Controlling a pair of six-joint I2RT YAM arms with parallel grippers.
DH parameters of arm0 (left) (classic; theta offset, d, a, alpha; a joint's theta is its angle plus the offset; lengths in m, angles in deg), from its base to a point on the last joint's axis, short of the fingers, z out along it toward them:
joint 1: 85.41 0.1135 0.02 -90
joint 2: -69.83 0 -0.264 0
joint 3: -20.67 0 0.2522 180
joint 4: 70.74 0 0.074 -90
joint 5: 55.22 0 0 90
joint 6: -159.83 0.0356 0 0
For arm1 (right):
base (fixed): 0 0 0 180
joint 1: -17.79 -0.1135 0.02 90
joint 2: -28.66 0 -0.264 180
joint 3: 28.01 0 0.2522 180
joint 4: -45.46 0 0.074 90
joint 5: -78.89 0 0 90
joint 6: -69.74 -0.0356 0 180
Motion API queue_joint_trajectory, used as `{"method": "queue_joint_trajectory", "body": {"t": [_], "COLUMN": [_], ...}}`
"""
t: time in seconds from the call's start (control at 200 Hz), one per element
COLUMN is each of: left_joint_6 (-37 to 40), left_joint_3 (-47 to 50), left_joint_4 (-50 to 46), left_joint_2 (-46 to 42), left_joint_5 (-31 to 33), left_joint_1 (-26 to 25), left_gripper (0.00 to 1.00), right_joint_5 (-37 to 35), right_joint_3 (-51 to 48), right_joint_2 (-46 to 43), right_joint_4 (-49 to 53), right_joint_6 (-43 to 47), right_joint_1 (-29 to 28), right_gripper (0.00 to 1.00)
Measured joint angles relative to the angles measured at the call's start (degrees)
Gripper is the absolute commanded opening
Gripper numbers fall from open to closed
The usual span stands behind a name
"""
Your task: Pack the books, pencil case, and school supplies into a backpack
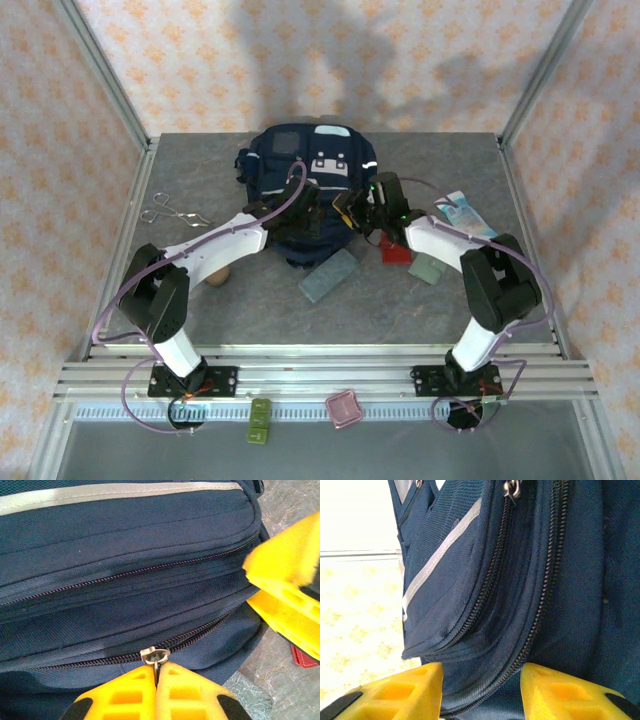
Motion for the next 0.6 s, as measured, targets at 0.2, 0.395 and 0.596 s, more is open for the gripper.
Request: {"method": "queue_joint_trajectory", "body": {"t": [0.2, 0.395, 0.596], "left_joint_6": [0.0, -0.2, 0.2], "left_joint_3": [0.0, 0.7, 3.8], "left_joint_4": [0.0, 0.0, 0.0], "left_joint_2": [0.3, 1.4, 1.4], "left_joint_5": [1.1, 4.9, 12.6], "left_joint_1": [-0.7, -1.1, -1.1], "left_gripper": [0.00, 0.00, 0.00], "right_joint_5": [1.2, 1.9, 1.1], "right_joint_3": [4.4, 4.5, 3.5], "right_joint_2": [5.2, 6.9, 5.7], "right_joint_4": [-0.1, -1.2, -1.7], "right_joint_6": [-0.8, -2.1, -1.4], "right_joint_1": [-0.1, -0.2, 0.2], "right_gripper": [0.20, 0.00, 0.00]}}
